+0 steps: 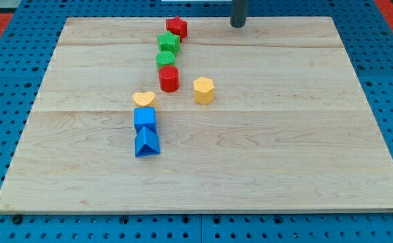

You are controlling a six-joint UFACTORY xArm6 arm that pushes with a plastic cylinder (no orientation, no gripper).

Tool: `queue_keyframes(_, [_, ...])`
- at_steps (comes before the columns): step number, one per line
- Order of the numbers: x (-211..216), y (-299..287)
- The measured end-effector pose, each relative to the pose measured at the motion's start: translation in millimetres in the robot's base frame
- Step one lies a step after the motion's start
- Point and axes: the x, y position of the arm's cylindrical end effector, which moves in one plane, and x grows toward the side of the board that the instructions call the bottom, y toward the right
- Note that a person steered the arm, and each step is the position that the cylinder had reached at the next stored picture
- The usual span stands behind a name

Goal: Move the red star close to the yellow hexagon

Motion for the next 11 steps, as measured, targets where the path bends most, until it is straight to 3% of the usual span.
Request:
queue_keyframes(6, [0, -142])
queue_keyframes(7, [19, -138])
queue_keyframes(10, [146, -57])
queue_keyframes(11, [130, -34])
